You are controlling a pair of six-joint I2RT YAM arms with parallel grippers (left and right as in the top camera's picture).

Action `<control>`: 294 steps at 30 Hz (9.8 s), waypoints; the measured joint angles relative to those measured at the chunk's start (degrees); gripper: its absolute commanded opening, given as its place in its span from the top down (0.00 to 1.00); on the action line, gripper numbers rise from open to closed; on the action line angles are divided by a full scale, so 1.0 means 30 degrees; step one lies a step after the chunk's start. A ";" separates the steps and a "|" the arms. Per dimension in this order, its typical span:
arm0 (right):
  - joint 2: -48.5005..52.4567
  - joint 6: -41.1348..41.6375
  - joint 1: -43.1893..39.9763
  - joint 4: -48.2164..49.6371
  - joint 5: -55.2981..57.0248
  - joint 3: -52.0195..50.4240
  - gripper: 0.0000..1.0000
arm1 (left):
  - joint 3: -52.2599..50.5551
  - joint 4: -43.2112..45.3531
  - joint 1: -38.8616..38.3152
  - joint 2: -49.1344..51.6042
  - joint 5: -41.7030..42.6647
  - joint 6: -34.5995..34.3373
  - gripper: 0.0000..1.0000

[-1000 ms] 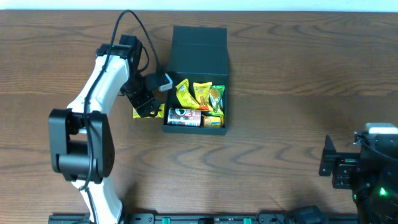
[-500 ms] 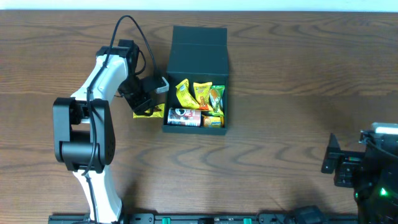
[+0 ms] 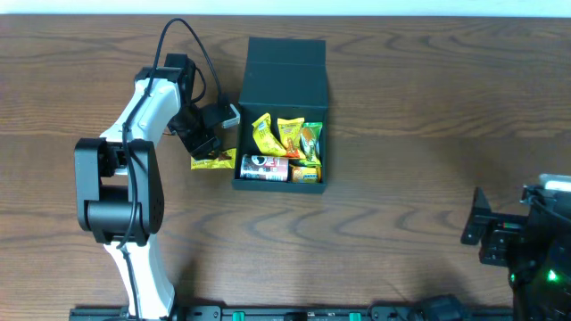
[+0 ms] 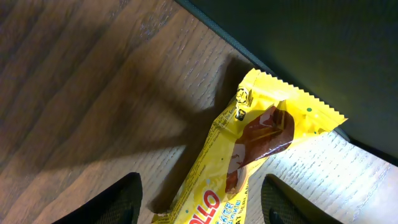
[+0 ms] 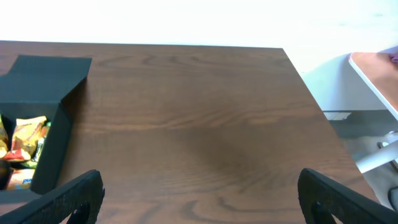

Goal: Pack container
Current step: 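Grasp the last yellow packet beside the box with the left gripper, then lower the yellow packet into the box and release it, then raise both grippers to the box lid's back edge, then push the lid forward with both grippers to close the box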

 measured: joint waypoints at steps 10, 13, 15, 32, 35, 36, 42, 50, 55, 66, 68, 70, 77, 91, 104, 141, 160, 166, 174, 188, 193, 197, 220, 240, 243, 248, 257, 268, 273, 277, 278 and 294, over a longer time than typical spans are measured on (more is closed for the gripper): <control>0.0007 0.0095 0.0000 0.0262 0.0000 0.0000 0.01 | -0.0845 0.0058 0.0000 0.0007 0.0495 0.0000 0.55; 0.0000 0.0095 0.0000 0.0277 0.0000 0.0000 0.01 | -0.0889 0.0350 0.0000 0.0007 0.0561 0.0022 0.80; 0.0000 0.0109 0.0000 0.0284 0.0007 0.0000 0.01 | -0.0889 0.0386 0.0000 0.0007 0.0583 0.0044 0.90; 0.0000 0.0430 0.0000 0.0517 0.0015 0.0000 0.01 | 0.0648 0.0306 0.0000 0.0058 -0.0372 -0.3490 0.94; 0.0007 0.0444 0.0000 0.0780 0.0036 0.0000 0.01 | 0.3636 0.0153 0.0000 0.0102 -0.0590 -0.7796 0.94; 0.0000 0.0444 0.0000 0.0816 0.0044 0.0000 0.01 | 0.4772 0.0015 0.0000 0.0102 -0.0597 -0.9515 0.94; 0.0000 0.0444 0.0000 0.0831 0.0058 0.0000 0.01 | 0.9275 -0.0525 -0.0102 0.0095 0.0831 -1.8986 0.94; 0.0007 0.0423 0.0000 0.0823 0.0058 0.0000 0.01 | 0.9515 -0.2426 -0.3949 0.0102 -0.2951 -3.0782 0.94; 0.0007 0.0393 0.0000 0.0459 0.0058 0.0000 0.01 | 0.9515 -0.3147 -0.8058 0.0102 -0.8182 -3.4206 0.94; 0.0000 0.0306 0.0000 -0.0211 0.0058 0.0000 0.01 | 0.9508 -0.5654 -0.9209 0.2120 -1.1278 -3.8825 0.94; 0.0007 0.0233 0.0000 -0.0255 0.0058 0.0000 0.01 | 0.9508 -0.6091 -0.9129 0.2550 -1.1315 -3.9750 0.94; 0.0000 0.0211 0.0000 -0.0262 0.0058 0.0000 0.01 | 0.9493 -0.6135 -0.9107 0.2608 -1.1315 -4.0384 0.94; 0.0000 -0.0007 0.0000 -0.0255 0.0058 0.0000 0.01 | 0.9493 -0.6062 -0.9114 0.2608 -1.1315 -3.9685 0.94; 0.0000 -0.0080 0.0000 0.0146 0.0058 0.0000 0.01 | 0.9559 -0.5858 -0.9107 0.2601 -1.1242 -3.5357 0.94; 0.5792 0.0393 0.0000 0.5931 -0.4000 -0.2047 0.99 | 1.2203 -0.2477 -0.3592 -0.1035 -0.9333 -3.1328 0.94; 3.2560 1.2808 -0.4269 1.9096 -2.3278 0.4765 0.98 | 1.2152 0.3628 -0.0809 0.8102 0.3395 -3.0461 0.94; 3.3062 1.2451 -0.3016 2.1391 -2.3183 0.4765 0.98 | 1.2152 0.4575 -0.0736 0.8757 0.3322 -3.1030 0.94; 3.3062 1.2451 -0.2579 2.1711 -2.3183 0.4765 0.98 | 1.2152 0.4583 -0.0736 0.8757 0.3330 -3.1030 0.94; 3.3062 1.2451 -0.2251 2.2163 -2.3329 0.4765 0.98 | 1.2152 0.5049 -0.0736 0.8757 0.3708 -3.1030 0.94; 3.3062 1.2517 -0.2288 2.5988 -2.6272 0.4758 0.99 | 1.2152 0.5107 -0.0219 0.8757 0.5013 -3.1030 0.94; 3.3062 1.2502 -0.2295 2.6075 -2.7197 0.4758 0.98 | 1.2152 0.6171 0.0168 0.8757 0.6237 -3.1030 0.94; 3.3062 1.2407 -0.2331 2.6979 -2.8057 0.4758 0.98 | 1.2152 0.7781 0.0685 0.8757 0.7963 -3.1212 0.94; 3.3062 1.1774 -0.2535 3.1102 -3.2509 0.4758 0.98 | 1.2152 1.3449 0.1311 0.8757 1.7012 -3.1591 0.94; 3.3062 1.3661 -0.3191 3.5627 -3.4279 0.4758 0.98 | 1.2152 1.4593 0.2018 0.8757 2.1194 -3.1583 0.94; 3.3062 1.4236 -0.3191 3.6341 -3.4818 0.4758 0.98 | 1.2152 1.5059 0.2011 0.8757 2.1879 -3.1591 0.94; 3.3062 1.4732 -0.3191 3.6844 -3.5969 0.4758 0.98 | 1.2152 1.6116 0.2011 0.8757 2.3227 -3.1583 0.92; 3.3062 1.5358 -0.3191 3.6916 -3.6989 0.4758 0.98 | 1.2152 1.6444 0.2011 0.8765 2.4101 -3.1591 0.86; 3.3062 1.8957 -0.3184 4.0719 -3.7186 0.4758 0.99 | 1.2152 1.6451 0.1494 0.8765 2.4349 -3.3121 0.94; 3.3062 2.2731 -0.3184 4.3969 -3.7208 0.4787 0.98 | 1.2152 1.6451 0.0984 0.8765 2.4349 -3.4570 0.94; 3.3062 2.5194 -0.3184 4.5557 -3.7222 0.4787 0.98 | 1.2152 1.6451 0.0809 0.8765 2.4349 -3.5255 0.94; 3.3062 2.5602 -0.3184 4.5761 -3.7222 0.4787 0.98 | 1.2152 1.6451 0.0809 0.8765 2.4349 -3.5365 0.94; 3.3062 3.1270 -0.1974 4.8770 -3.7222 0.4787 0.98 | 1.2152 1.6451 0.0809 0.8765 2.4349 -3.5590 0.94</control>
